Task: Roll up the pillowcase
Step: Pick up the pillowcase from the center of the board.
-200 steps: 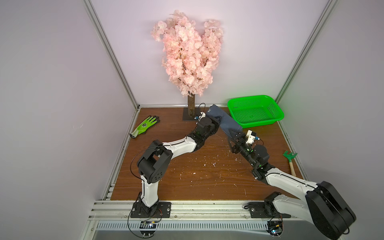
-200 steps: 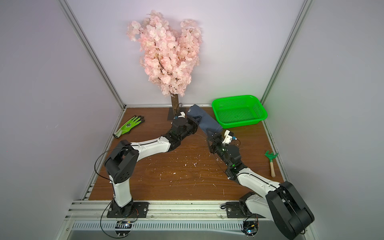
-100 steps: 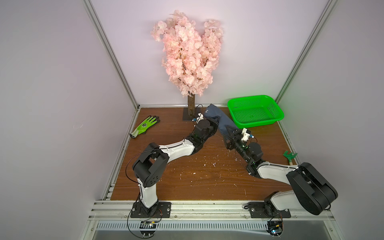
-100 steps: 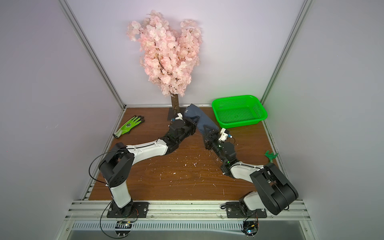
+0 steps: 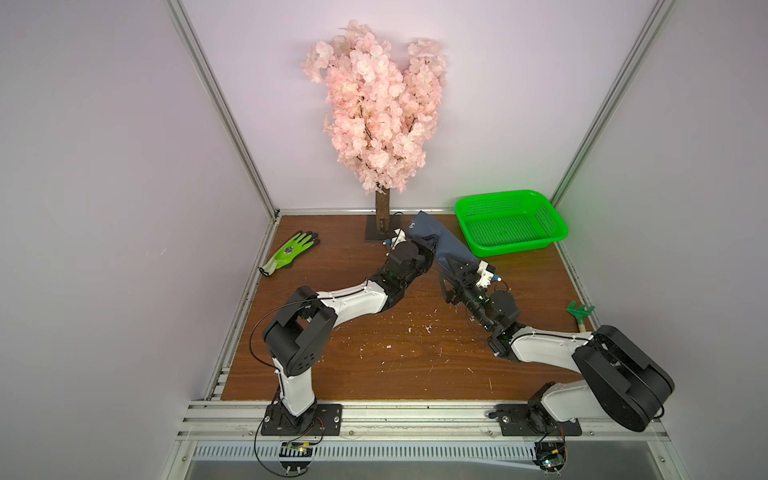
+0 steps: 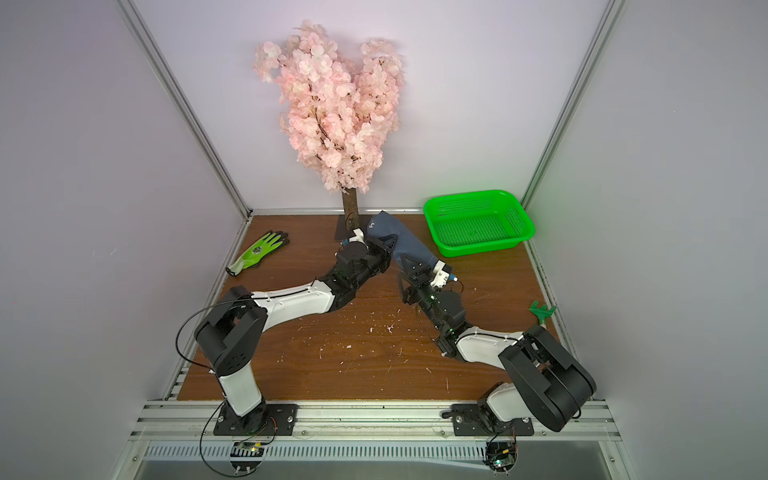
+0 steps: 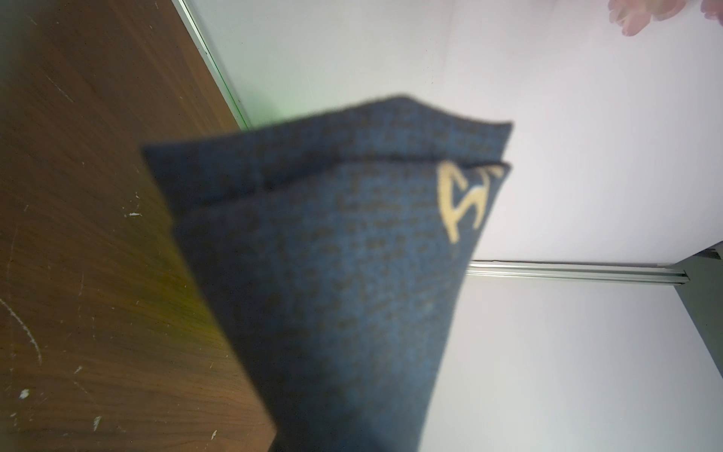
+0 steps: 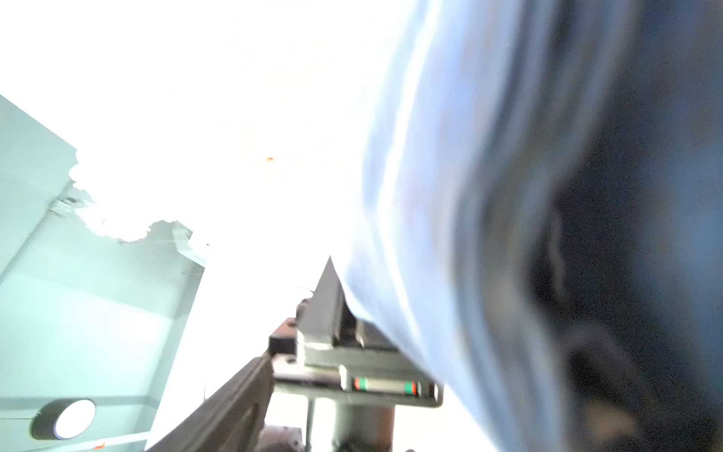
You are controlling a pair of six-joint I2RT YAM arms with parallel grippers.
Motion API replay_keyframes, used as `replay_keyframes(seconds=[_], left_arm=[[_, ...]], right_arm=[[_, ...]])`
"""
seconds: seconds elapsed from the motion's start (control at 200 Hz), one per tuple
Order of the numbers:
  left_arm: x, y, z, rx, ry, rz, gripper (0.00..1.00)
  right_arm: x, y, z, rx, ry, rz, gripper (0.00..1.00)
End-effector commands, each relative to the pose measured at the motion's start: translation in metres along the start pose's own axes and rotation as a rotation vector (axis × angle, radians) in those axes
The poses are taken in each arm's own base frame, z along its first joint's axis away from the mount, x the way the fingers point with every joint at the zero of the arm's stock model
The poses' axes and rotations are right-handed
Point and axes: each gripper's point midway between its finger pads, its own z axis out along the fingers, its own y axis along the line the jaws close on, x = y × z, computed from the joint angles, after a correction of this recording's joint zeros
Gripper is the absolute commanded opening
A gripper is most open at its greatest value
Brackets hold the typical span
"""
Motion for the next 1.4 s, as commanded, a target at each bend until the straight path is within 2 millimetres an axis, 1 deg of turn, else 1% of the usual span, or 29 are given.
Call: replay_keyframes(seconds=[0.0,0.075,0.225,0.38,0.51,0.636,0.741,0.891,0.916,1.026,1.096,1.166,1.311,1.396], left_arm=[[0.006,-0.029,-0.011,0.082,0.017,-0.031,0.0],[0.005,-0.032,-0.016,0.087,0.015,-0.035,0.0],[0.003,-0.031,-0.021,0.075,0.01,-0.034,0.0],[0.003,-0.028,-0.023,0.06,0.01,-0.041,0.0],[0.003,-0.026,-0.024,0.041,0.009,-0.047,0.0],[0.007,-0.025,-0.024,0.027,0.033,-0.048,0.0],[0.005,-0.024,-0.028,0.008,0.024,-0.037,0.0],[0.004,-0.021,-0.028,-0.001,0.019,-0.03,0.0],[0.004,-0.021,-0.028,-0.001,0.02,-0.029,0.01],[0.002,-0.017,-0.027,-0.01,0.008,-0.027,0.05],[-0.003,-0.014,-0.028,-0.012,-0.021,-0.024,0.09],[-0.009,-0.013,-0.028,0.004,-0.043,-0.021,0.13],[-0.019,-0.018,-0.019,0.045,-0.053,0.017,0.28],[-0.023,-0.018,-0.013,0.073,-0.043,0.027,0.3]], right_arm=[[-0.013,0.017,0.0,-0.089,-0.062,0.029,0.91],[-0.017,0.017,0.004,-0.099,-0.068,0.036,0.9],[-0.021,0.024,0.006,-0.132,-0.074,0.011,0.81],[-0.033,0.023,-0.001,-0.139,-0.115,0.002,0.71],[-0.037,0.028,-0.002,-0.153,-0.133,-0.023,0.67],[-0.044,0.03,-0.004,-0.162,-0.148,-0.032,0.63],[-0.046,0.033,-0.003,-0.165,-0.152,-0.055,0.55],[-0.049,0.036,-0.004,-0.171,-0.16,-0.077,0.39],[-0.049,0.037,-0.004,-0.174,-0.162,-0.082,0.36],[-0.051,0.04,-0.006,-0.173,-0.17,-0.11,0.21],[-0.051,0.042,-0.006,-0.154,-0.172,-0.141,0.12],[-0.053,0.043,-0.007,-0.126,-0.178,-0.169,0.09],[-0.061,0.045,-0.007,-0.078,-0.174,-0.227,0.0],[-0.069,0.048,-0.005,-0.073,-0.155,-0.244,0.0]])
